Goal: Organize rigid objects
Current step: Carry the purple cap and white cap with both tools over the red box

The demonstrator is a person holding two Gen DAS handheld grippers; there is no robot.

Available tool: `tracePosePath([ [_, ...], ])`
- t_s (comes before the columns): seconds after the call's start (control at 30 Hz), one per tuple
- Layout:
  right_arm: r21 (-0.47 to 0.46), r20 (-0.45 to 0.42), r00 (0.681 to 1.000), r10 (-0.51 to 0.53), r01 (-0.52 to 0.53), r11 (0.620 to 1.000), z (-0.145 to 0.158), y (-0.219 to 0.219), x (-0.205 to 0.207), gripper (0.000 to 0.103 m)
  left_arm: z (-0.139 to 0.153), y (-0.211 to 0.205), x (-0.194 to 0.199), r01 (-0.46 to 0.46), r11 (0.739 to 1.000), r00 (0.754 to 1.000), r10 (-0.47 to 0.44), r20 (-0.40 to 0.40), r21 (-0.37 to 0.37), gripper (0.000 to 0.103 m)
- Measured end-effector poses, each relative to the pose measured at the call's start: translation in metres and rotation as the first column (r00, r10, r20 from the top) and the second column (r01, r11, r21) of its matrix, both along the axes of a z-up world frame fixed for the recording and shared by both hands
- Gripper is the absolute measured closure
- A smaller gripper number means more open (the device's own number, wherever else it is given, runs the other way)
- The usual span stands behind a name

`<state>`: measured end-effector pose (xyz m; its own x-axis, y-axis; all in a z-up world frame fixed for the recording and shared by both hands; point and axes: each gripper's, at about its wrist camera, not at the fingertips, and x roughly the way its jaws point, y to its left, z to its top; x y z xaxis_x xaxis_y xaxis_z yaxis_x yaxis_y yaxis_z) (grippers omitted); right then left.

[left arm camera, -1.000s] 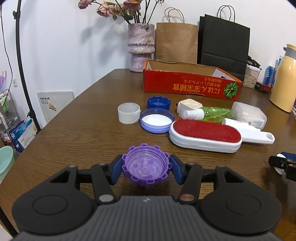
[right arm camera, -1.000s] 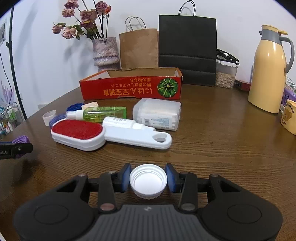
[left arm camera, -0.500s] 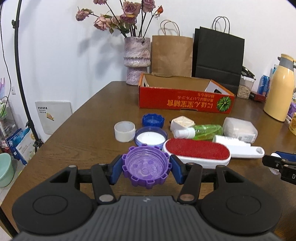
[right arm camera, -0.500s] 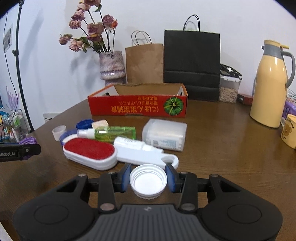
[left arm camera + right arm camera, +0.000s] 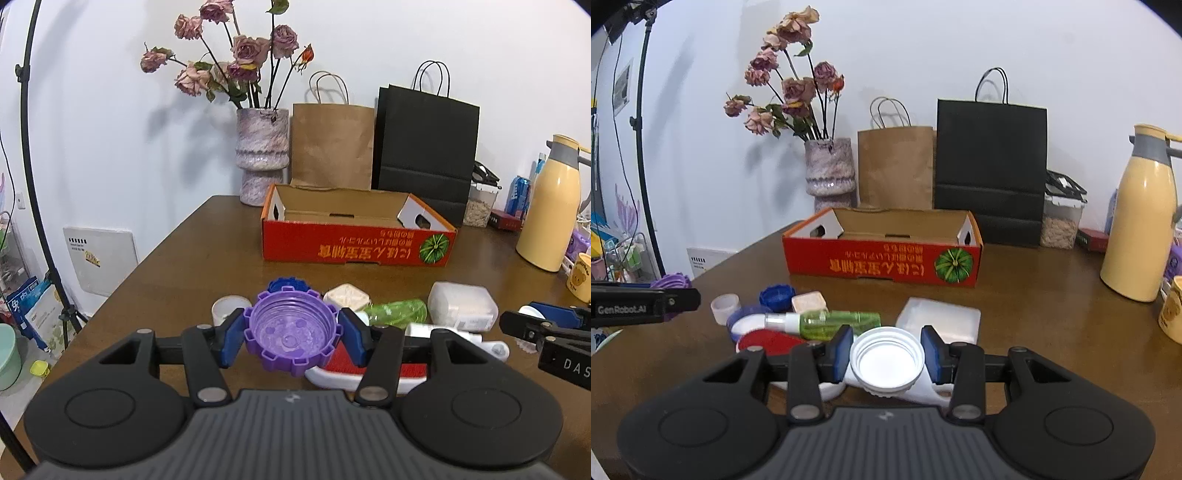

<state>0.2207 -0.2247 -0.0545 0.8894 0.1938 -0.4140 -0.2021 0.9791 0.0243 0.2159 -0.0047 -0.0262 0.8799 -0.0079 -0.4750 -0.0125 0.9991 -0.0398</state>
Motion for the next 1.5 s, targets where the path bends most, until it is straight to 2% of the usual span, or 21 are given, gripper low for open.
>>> tracePosePath([
  [0.6,0.025,0.051,0.999,0.014,-0.015,1.0,0.025,0.002,0.049,0.064,0.026,-0.02,0.055,0.004,1.0,0.999,-0.004,0.037,0.017,0.047],
  [1.5,0.024,0.1,0.995,-0.014,0.012,1.0,0.036,0.007,0.17,0.064,0.023,-0.034,0.176,-0.02,0.999,0.999,0.021,0.036,-0.029,0.047],
])
